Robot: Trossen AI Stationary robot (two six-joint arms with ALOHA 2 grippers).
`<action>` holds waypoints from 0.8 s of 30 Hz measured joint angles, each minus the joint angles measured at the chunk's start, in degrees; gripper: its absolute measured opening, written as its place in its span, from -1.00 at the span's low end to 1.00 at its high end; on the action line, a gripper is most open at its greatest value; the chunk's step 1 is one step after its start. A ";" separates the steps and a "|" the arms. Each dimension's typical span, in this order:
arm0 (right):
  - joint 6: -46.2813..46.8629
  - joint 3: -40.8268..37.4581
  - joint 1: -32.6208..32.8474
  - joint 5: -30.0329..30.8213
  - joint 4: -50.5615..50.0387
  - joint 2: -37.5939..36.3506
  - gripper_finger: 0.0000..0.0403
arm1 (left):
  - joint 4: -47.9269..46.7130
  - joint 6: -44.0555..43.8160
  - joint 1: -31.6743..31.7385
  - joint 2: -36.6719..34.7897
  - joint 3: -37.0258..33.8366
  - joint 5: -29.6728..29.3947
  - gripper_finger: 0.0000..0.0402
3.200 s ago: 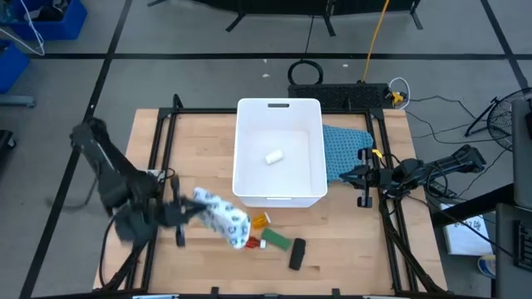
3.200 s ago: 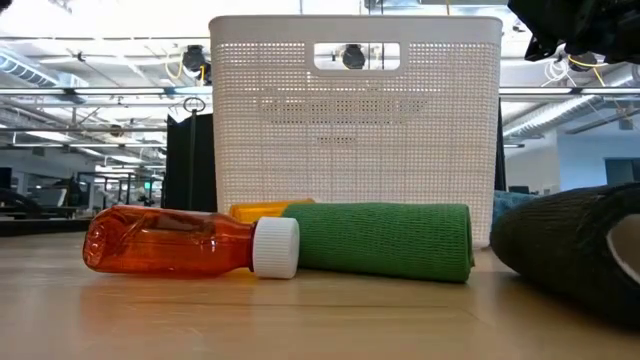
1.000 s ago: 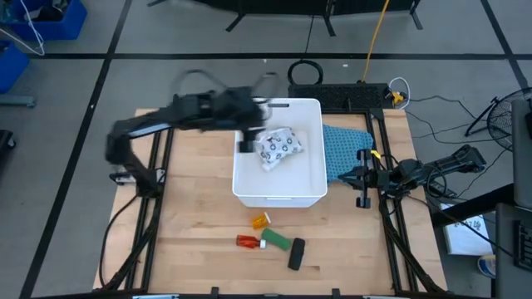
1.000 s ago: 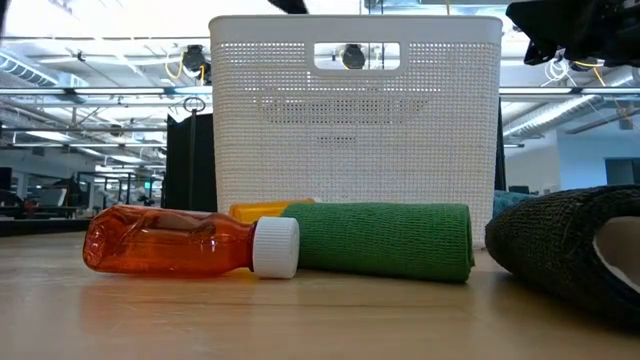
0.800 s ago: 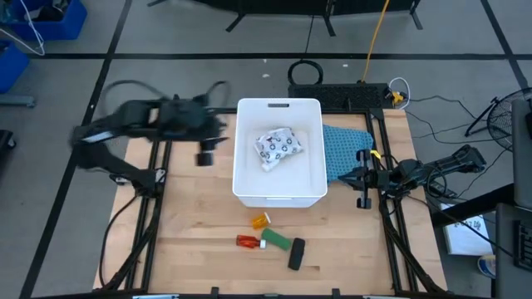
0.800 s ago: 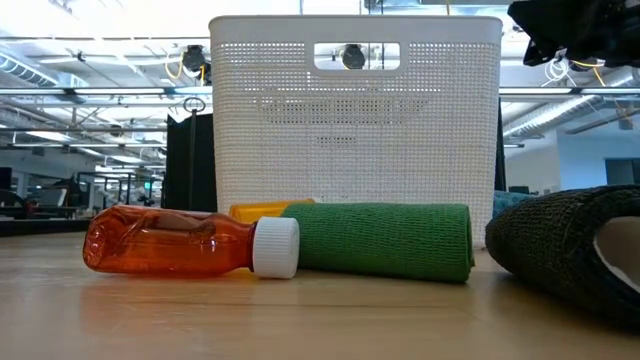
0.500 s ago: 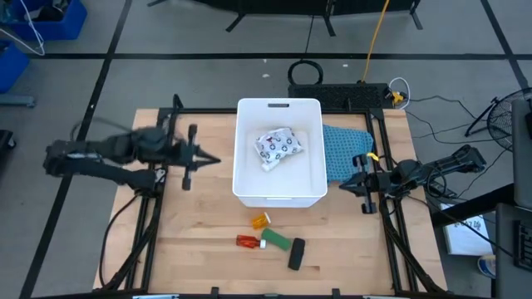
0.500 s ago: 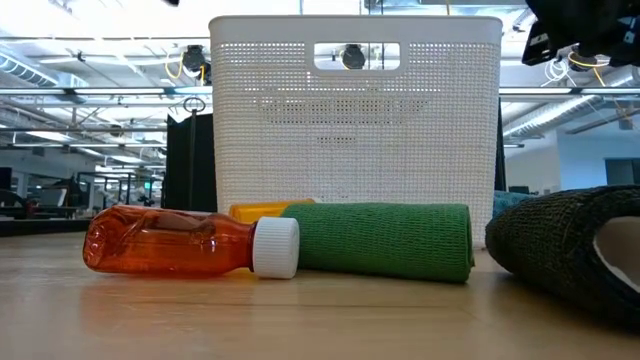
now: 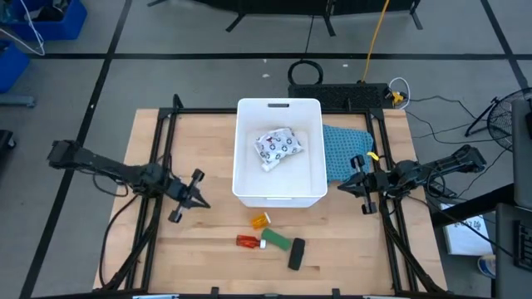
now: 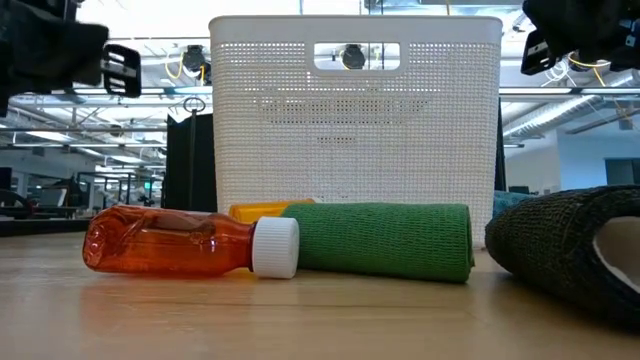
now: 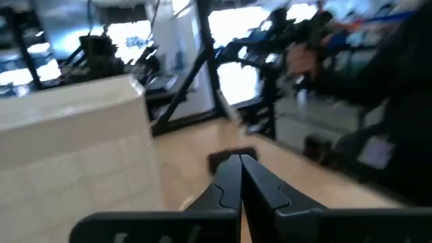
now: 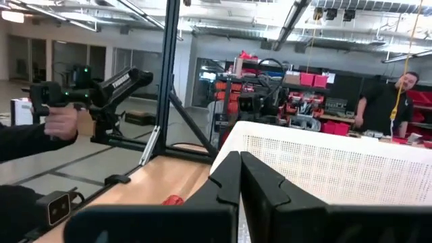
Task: Pick & place medical supplies in basket/bin
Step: Put the white mailer bag into the white bin, then put the black bandage into the white bin
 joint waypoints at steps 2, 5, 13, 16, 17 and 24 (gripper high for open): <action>0.47 0.00 0.00 0.00 -0.26 0.23 -1.00 | 0.03 1.24 -1.61 -0.04 0.28 -3.63 -0.99; 1.39 -0.60 -0.02 0.02 -0.75 0.44 -1.00 | 0.25 3.59 -2.51 -0.17 0.29 -6.22 -0.98; -0.42 -3.64 0.00 4.82 2.92 0.52 -1.00 | -0.01 3.48 -1.13 -0.48 0.31 -7.88 -0.97; -2.08 -4.26 -0.02 6.08 4.93 0.48 -1.00 | 0.03 2.69 -0.80 -0.46 0.29 -8.09 -0.93; -2.22 -4.26 -0.02 6.05 4.95 0.49 -1.00 | 0.44 2.44 -0.73 -0.48 0.29 -8.34 -0.93; -0.31 -4.42 -0.02 6.05 5.24 0.56 -1.00 | 0.34 0.79 -0.69 -0.46 0.29 -10.57 -0.98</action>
